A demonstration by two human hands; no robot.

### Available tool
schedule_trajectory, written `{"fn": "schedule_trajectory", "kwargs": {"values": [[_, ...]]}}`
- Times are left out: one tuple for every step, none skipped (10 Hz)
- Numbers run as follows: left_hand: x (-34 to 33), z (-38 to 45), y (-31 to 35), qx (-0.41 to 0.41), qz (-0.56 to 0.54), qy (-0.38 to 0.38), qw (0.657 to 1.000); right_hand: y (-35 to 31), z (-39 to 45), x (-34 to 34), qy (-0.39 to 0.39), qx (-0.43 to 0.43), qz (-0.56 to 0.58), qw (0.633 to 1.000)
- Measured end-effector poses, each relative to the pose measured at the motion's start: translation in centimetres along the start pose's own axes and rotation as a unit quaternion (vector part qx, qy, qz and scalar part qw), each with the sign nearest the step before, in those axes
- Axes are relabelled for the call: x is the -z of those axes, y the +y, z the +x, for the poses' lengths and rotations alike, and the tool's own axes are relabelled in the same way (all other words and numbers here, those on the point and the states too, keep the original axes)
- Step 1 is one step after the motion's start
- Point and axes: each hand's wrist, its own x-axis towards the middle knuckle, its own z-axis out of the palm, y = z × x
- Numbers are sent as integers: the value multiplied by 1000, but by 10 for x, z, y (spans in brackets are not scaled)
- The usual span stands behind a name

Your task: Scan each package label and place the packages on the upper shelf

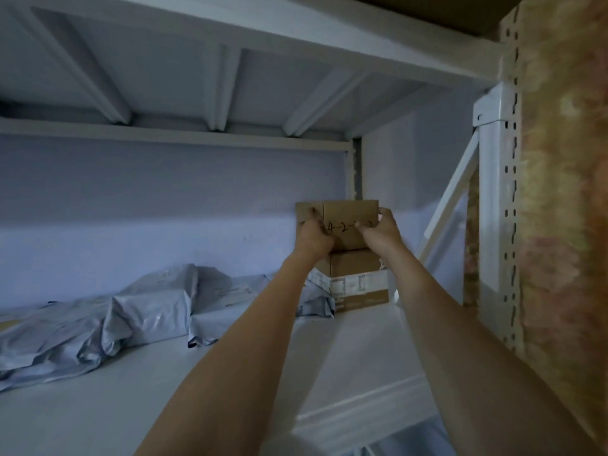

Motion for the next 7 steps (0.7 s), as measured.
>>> {"fn": "schedule_trajectory", "kwargs": {"values": [[-6,11,0,18,34,0,999,3,8,-5,17,1,-31,999],[-12,18,4,26,48,-7,998,1,17,-3,29,5,-51,998],[-18,18,3,44,49,-1,998,3,24,-1,10,-9,-65,998],[-21,14,0,49,44,7,998,0,19,-1,19,-25,-79,996],[-21,10,-1,68,28,-10,997,-7,13,-4,33,-43,-94,994],[-6,-5,2,82,14,-7,997,-16,-3,-11,105,-60,-105,987],[16,-15,3,84,26,42,995,-27,-19,-15,159,-32,-118,980]]}}
